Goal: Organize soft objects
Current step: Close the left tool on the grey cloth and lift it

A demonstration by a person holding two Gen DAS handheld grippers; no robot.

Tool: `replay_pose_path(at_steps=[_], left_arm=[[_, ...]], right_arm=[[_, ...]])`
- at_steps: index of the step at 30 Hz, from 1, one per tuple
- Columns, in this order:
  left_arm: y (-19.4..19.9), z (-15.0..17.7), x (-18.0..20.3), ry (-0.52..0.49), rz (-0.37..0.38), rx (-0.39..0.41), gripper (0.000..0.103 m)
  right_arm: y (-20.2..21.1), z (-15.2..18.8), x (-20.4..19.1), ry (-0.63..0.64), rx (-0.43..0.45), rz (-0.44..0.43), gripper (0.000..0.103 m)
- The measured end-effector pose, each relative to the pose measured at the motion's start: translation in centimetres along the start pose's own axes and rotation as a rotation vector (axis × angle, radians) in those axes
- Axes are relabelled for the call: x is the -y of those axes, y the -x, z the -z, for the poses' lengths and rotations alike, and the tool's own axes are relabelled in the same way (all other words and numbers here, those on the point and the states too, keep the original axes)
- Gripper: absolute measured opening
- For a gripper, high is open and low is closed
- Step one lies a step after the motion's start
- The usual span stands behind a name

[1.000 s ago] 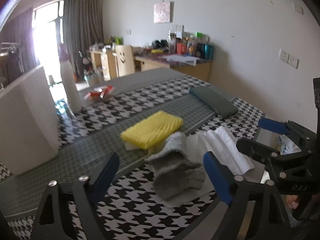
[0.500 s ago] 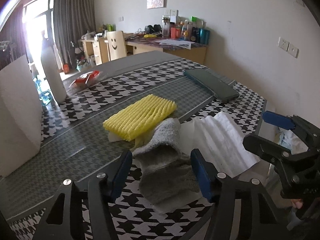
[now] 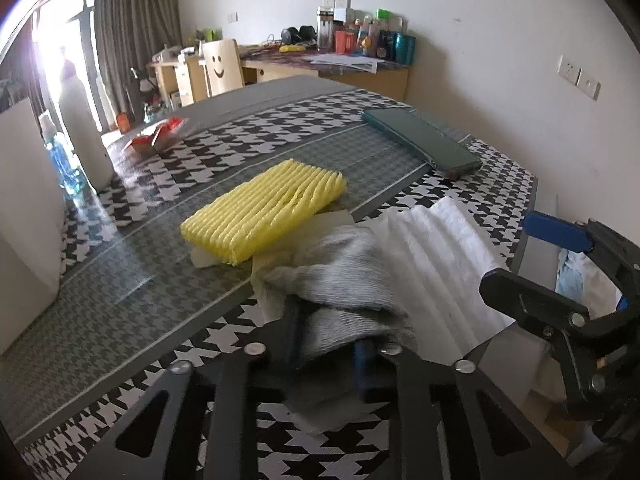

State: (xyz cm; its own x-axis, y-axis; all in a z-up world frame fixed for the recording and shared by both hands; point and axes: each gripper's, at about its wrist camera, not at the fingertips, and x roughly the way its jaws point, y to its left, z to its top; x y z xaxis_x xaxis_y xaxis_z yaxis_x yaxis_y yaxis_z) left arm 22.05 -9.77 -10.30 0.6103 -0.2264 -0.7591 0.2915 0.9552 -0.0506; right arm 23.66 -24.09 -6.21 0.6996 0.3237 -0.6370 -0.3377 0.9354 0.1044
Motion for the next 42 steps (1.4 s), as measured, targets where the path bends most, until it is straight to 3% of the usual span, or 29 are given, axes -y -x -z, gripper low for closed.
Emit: replay_pose_path(at_steps=[1, 4, 16, 23, 33, 42], left_arm=[[0.0, 0.0, -0.1, 0.007, 0.001, -0.001, 0.011], [0.4, 0.0, -0.4, 0.020, 0.013, 0.008, 0.006], [4.3, 0.1, -1.2, 0.034, 0.034, 0.114, 0.006], [6.7, 0.3, -2.1, 0.041, 0.008, 0.174, 0.006], [7.7, 1.0, -3.3, 0.061, 0.000, 0.199, 0.006], [8.2, 1.3, -4.0, 0.075, 0.019, 0.212, 0.006]], right_arm=[[0.0, 0.0, -0.1, 0.001, 0.000, 0.000, 0.092], [0.1, 0.0, -0.3, 0.002, -0.001, -0.006, 0.092], [-0.2, -0.1, -1.8, 0.015, -0.016, -0.023, 0.092], [-1.2, -0.2, -2.4, -0.004, -0.053, -0.011, 0.092], [-2.9, 0.1, -3.5, 0.021, -0.117, 0.077, 0.092], [-4.7, -0.2, -3.2, -0.010, -0.170, 0.097, 0.092]])
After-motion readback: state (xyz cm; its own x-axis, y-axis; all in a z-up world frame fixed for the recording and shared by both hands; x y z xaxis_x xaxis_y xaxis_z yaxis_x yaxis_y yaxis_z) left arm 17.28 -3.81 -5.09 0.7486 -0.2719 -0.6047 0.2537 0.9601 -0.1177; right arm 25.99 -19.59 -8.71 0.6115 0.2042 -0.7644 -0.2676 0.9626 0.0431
